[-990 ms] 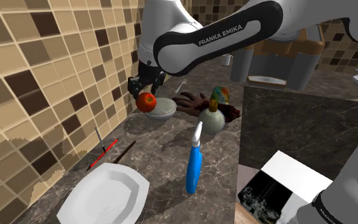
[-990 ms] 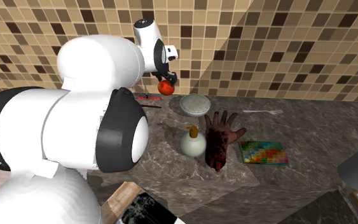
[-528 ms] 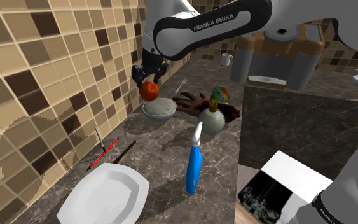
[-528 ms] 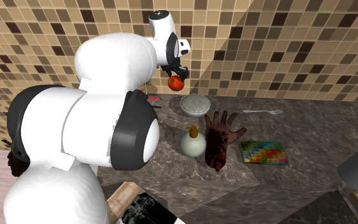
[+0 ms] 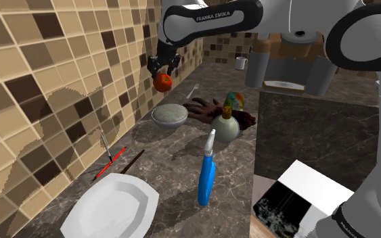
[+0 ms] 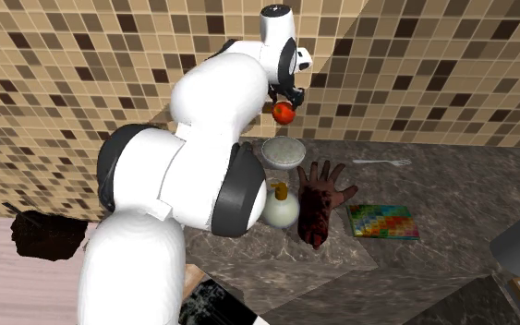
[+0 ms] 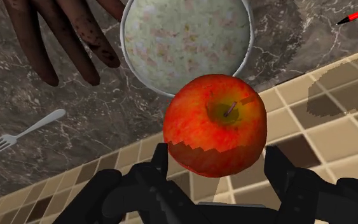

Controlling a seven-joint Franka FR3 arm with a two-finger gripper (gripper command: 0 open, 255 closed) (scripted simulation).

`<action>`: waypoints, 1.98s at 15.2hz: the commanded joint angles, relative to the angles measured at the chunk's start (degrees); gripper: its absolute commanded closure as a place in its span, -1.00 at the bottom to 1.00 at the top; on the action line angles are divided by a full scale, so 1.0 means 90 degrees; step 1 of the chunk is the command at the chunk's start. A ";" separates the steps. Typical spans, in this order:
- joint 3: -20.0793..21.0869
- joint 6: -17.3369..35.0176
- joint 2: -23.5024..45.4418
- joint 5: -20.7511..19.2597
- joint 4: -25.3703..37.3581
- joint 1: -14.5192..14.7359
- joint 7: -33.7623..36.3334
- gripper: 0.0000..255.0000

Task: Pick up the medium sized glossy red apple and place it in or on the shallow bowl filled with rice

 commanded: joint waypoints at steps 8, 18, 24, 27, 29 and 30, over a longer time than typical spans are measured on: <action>-0.0047 0.0582 0.0137 -0.0006 -0.0445 -0.0130 -0.0099 1.00; -0.0108 0.1354 0.0285 -0.0109 -0.1077 -0.0141 0.0000 1.00; -0.0110 0.1380 0.0293 -0.0113 -0.1096 -0.0141 0.0003 1.00; -0.0111 0.1379 0.0295 -0.0115 -0.1092 -0.0139 0.0005 -1.00; -0.0110 0.1375 0.0295 -0.0115 -0.1088 -0.0138 0.0005 -1.00; -0.0110 0.1375 0.0295 -0.0115 -0.1088 -0.0138 0.0005 -1.00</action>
